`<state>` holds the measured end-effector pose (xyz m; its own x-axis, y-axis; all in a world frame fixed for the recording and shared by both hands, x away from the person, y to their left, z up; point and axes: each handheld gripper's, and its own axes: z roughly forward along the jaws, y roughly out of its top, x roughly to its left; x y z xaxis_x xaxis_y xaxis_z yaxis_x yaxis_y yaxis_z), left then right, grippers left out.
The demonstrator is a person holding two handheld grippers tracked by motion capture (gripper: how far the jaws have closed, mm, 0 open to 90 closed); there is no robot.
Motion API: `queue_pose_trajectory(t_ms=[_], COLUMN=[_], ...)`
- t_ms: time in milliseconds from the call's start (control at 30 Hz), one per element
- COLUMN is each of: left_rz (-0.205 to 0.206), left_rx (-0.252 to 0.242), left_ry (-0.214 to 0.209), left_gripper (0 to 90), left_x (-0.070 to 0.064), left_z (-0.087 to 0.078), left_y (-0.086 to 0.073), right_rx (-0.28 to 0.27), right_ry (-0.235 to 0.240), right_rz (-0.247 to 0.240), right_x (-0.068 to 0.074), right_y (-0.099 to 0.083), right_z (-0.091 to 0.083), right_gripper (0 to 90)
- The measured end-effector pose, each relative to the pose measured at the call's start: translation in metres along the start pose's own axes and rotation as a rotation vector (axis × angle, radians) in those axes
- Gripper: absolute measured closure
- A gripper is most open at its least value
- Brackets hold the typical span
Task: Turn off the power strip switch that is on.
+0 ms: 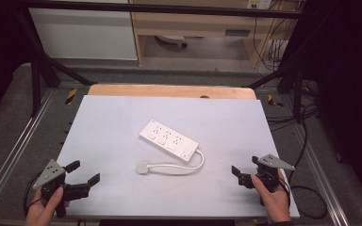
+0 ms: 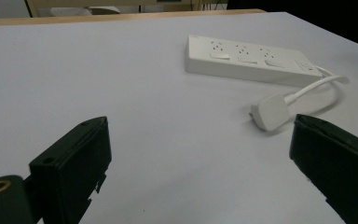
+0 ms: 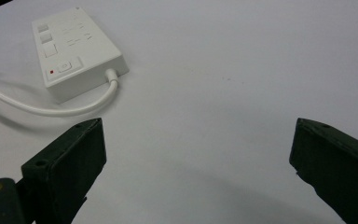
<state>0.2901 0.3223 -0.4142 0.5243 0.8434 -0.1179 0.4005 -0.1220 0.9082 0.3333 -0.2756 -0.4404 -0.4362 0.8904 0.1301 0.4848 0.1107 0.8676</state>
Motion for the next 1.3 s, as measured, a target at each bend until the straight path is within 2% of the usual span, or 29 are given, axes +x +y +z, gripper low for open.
queue_pose_trajectory(t_ms=[367,800,1300], left_rz=[0.001,0.002,0.004], left_rx=[0.000,0.001,0.004], left_ry=[0.000,0.003,0.003], left_gripper=[5.2,5.3,5.3], left_x=[0.000,0.000,-0.001], left_z=[0.000,0.000,0.000], left_y=[0.000,0.000,0.000], right_rx=[-0.031,-0.108,-0.130], right_ry=[0.009,0.016,0.025], right_rz=[0.014,0.028,0.027], right_x=[0.000,0.001,0.007], right_y=[0.002,0.009,0.019], right_z=[-0.004,-0.012,-0.017], right_gripper=[4.4,4.2,3.8])
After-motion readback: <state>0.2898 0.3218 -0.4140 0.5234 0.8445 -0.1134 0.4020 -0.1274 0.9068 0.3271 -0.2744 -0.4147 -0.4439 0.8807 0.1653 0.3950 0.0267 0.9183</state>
